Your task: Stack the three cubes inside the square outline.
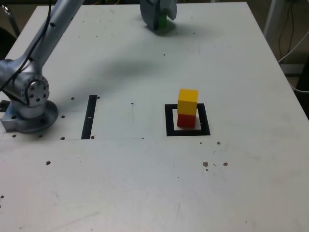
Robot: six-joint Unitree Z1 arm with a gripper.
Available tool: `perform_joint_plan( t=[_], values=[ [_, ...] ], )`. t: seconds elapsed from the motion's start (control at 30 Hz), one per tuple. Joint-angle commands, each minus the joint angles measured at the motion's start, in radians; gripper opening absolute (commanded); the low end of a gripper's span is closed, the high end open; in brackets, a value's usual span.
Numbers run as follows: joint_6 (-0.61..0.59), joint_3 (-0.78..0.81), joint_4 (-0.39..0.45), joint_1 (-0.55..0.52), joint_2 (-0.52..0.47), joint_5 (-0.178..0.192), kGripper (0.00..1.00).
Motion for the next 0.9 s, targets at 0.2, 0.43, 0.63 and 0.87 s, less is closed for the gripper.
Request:
perform_joint_plan(
  t=[0.2,0.43,0.63,0.87],
  values=[
    [0.006,0.006,-0.024,-0.001,-0.006,0.003,0.48],
    [0.016,0.015,-0.053,-0.006,-0.031,0.034,0.29],
    [0.037,0.028,-0.039,-0.012,-0.064,0.032,0.22],
    [0.108,0.028,0.064,-0.067,-0.143,0.023,0.2]
  ],
)
